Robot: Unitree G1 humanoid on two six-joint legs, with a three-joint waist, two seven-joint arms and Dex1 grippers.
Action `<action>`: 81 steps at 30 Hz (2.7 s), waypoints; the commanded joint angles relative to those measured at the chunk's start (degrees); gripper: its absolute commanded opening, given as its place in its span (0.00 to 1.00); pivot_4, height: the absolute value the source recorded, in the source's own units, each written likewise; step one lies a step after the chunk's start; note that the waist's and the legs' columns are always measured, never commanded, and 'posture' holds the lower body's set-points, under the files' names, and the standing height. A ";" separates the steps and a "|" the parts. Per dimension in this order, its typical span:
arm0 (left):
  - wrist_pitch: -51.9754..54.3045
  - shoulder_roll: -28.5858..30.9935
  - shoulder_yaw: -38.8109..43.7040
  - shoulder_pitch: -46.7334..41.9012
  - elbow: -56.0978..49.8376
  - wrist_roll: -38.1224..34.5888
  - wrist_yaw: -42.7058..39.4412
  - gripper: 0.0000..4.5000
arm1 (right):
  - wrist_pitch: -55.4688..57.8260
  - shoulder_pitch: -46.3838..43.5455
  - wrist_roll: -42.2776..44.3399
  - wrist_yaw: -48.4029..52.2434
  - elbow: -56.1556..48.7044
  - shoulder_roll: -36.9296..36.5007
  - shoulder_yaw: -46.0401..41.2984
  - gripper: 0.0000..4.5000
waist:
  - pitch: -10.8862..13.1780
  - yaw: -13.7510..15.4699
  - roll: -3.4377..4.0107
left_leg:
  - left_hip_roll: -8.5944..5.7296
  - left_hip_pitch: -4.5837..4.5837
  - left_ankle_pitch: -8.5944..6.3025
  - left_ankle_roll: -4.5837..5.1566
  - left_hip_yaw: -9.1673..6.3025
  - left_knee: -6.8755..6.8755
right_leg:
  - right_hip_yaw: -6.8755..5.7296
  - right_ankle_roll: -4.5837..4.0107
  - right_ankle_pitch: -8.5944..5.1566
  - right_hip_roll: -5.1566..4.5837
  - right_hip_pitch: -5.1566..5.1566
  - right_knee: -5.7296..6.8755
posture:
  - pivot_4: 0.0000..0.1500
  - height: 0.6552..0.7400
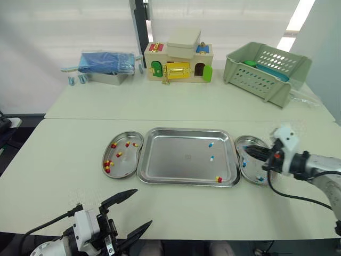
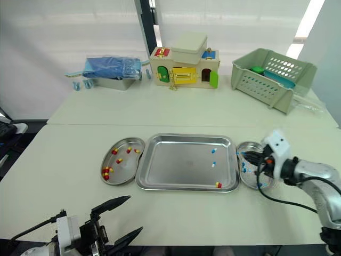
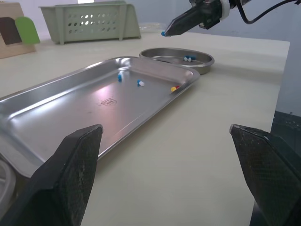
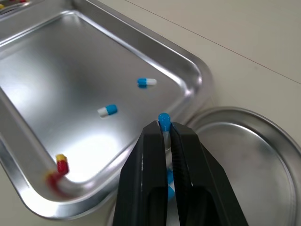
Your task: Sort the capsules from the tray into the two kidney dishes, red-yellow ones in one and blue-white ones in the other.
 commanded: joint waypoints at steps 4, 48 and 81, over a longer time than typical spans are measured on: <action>0.28 0.94 -1.24 -2.44 -0.48 -1.88 -0.64 1.00 | -5.04 3.07 -2.36 -0.66 3.13 -1.82 -1.87 0.00 | 0.00 0.06 0.00 | -0.01 -0.01 0.00 0.00 -0.01 0.01 | 0.00 0.00 0.00 0.00 0.01 -0.01 | 1.00 1.00; -1.21 0.52 -0.14 1.35 -0.70 -0.79 5.19 1.00 | -30.79 4.93 -2.73 0.15 32.53 -0.94 -15.74 0.99 | -0.02 0.13 0.07 | -0.03 0.10 0.00 -0.01 0.03 0.00 | 0.02 0.00 0.00 -0.02 0.20 -0.09 | 1.00 1.00; -3.58 0.49 -0.88 1.92 1.57 -1.01 3.23 1.00 | 12.86 -8.99 5.99 -17.58 -11.24 4.82 15.81 0.99 | 0.04 0.26 0.01 | -0.03 0.00 0.00 -0.01 -0.10 -0.02 | -0.07 0.00 0.00 -0.03 0.14 -0.17 | 1.00 1.00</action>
